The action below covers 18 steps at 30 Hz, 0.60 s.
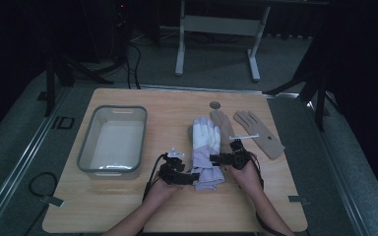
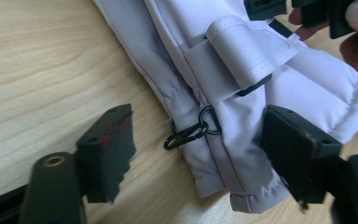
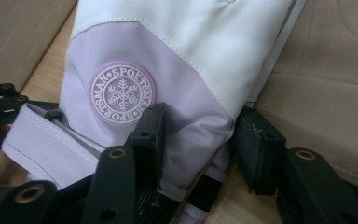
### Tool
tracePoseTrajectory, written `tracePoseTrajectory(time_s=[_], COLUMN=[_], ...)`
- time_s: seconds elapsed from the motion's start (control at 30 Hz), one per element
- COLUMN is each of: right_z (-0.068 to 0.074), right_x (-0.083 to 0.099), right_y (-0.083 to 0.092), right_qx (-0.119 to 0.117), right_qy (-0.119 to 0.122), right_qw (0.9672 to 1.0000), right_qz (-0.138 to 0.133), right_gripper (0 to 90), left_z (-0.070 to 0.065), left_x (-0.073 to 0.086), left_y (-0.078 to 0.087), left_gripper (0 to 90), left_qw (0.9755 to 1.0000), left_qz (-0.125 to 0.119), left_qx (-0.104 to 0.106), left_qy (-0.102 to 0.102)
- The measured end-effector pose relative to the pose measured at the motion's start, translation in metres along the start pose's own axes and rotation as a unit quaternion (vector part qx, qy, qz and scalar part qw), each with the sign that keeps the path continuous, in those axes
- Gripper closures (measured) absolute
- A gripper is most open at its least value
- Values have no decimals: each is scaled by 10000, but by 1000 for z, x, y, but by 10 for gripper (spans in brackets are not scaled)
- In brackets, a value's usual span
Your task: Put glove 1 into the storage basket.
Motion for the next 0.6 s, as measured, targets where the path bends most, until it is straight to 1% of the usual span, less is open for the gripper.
tracePoseTrajectory(time_s=[0.07, 0.1, 0.13, 0.17, 0.23, 0.3, 0.33, 0.37, 0.4, 0.43, 0.5, 0.53, 0.6], right_z=[0, 0, 0, 0, 1, 4, 5, 5, 6, 7, 7, 8, 10], right_x=[0, 0, 0, 0, -1, -2, -2, -2, -2, -2, -2, -2, -3], right_y=[-1, -1, -1, -2, -2, -2, -2, -2, -1, 0, 2, 2, 4], right_qx=[-10, 11, 12, 6, 21, 130, 179, 179, 218, 247, 210, 228, 286], right_qy=[0, -21, -40, -28, -90, 21, 46, 46, 54, 5, -32, -31, 43], right_qw=[10000, 10000, 9999, 9999, 9997, 9997, 9996, 9996, 9996, 9997, 9998, 9997, 9996], right_qz=[53, 97, 115, 149, 229, 223, 199, 199, 182, 82, -2, -9, -32], right_gripper=[596, 616, 632, 671, 732, 760, 771, 771, 775, 780, 785, 787, 794], left_z=[-1, -3, -4, -5, -7, -8, -9, -9, -9, -9, -9, -9, -8], left_x=[0, 0, 1, 1, 0, 0, 0, 0, 0, 0, -1, -2, -3], left_y=[-1, -1, -1, -1, 0, 1, 2, 2, 3, 4, 5, 6, 7], left_gripper=[334, 384, 458, 496, 586, 659, 705, 738, 738, 778, 801, 813, 819], left_qw=[10000, 9998, 9996, 9996, 9995, 9996, 9996, 9996, 9996, 9996, 9997, 9996, 9997], left_qz=[27, 31, 50, 66, 70, 35, 14, 14, -62, -82, -104, -112, -94], left_qx=[81, 180, 274, 267, 289, 261, 233, 233, 204, 203, 184, 180, 190], left_qy=[-33, -28, 3, -23, -70, -132, -167, -167, -160, -164, -146, -163, -129])
Point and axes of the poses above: each handheld gripper's, and its own axes: y roughly backward along the jaws, x roughly out of its underside, z roughly to its left, the point moved 6 cm from there along -y, roughly forward along the jaws, and after that the axes turned 3 degrees about x, right-handed, at the moved point
